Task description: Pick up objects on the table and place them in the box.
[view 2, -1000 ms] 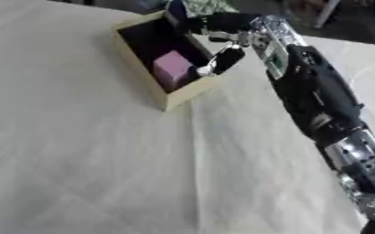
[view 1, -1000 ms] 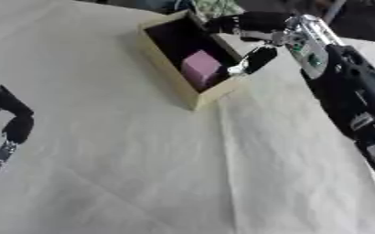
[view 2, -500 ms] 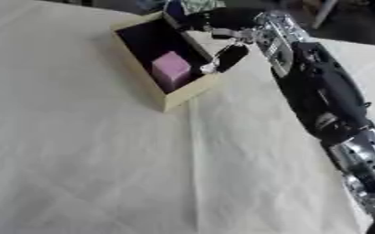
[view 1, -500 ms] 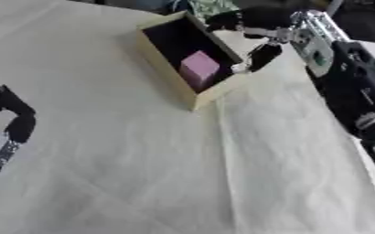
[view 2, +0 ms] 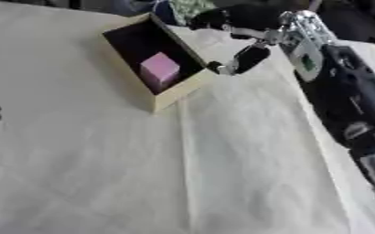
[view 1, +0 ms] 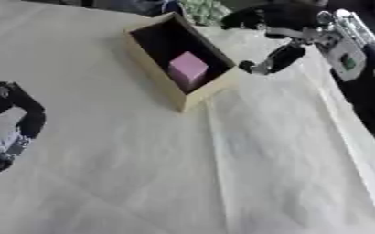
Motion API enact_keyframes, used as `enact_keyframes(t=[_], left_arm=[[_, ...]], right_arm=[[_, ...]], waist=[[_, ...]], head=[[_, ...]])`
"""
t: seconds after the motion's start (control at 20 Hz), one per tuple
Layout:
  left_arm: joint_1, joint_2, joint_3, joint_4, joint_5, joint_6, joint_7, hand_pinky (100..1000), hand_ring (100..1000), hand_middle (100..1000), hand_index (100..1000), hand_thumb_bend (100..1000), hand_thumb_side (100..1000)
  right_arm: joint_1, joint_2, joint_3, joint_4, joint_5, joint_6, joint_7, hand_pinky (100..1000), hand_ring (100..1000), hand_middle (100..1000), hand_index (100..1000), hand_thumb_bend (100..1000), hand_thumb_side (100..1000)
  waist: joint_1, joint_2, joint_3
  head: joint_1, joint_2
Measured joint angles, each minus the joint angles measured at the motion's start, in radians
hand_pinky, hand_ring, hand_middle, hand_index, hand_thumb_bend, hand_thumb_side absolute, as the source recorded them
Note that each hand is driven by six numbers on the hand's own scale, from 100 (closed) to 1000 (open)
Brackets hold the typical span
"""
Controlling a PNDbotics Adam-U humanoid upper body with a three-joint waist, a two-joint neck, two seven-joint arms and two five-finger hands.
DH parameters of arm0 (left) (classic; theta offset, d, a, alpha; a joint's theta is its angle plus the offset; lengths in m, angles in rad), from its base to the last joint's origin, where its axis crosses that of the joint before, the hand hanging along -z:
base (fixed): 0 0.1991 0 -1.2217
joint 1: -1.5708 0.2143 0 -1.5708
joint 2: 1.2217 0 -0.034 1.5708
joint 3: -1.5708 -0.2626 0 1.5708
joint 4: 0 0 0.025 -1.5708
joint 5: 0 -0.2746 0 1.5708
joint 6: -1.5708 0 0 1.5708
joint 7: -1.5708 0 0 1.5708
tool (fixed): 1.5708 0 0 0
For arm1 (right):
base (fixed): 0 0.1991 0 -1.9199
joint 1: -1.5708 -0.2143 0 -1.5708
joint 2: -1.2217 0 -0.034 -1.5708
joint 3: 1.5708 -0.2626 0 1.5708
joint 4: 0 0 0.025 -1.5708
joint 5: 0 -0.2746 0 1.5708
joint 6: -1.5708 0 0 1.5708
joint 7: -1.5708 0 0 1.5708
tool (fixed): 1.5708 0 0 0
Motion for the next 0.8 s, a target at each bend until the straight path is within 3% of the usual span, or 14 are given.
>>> enact_keyframes(t=[0.3, 0.6, 0.8], left_arm=[[0.010, 0.007, 0.013, 0.000, -0.004, 0.002, 0.014, 647, 504, 449, 556, 379, 596], [0.018, 0.007, 0.032, 0.000, -0.008, 0.006, 0.035, 647, 505, 450, 557, 381, 593], [0.024, 0.007, 0.045, 0.000, -0.011, 0.009, 0.049, 647, 505, 451, 557, 381, 594]], right_arm=[[0.136, -0.077, -0.017, -0.164, -0.100, -0.013, -0.056, 865, 947, 919, 1000, 195, 457], [0.274, -0.088, -0.066, -0.326, -0.200, 0.041, -0.076, 852, 926, 875, 1000, 100, 381], [0.348, -0.068, -0.108, -0.427, -0.262, 0.094, -0.074, 843, 911, 842, 1000, 100, 345]], waist=[[0.013, 0.000, -0.046], [0.029, 0.000, -0.071], [0.032, 0.000, -0.082]], head=[[0.020, 0.000], [0.037, 0.000], [0.048, 0.000]])
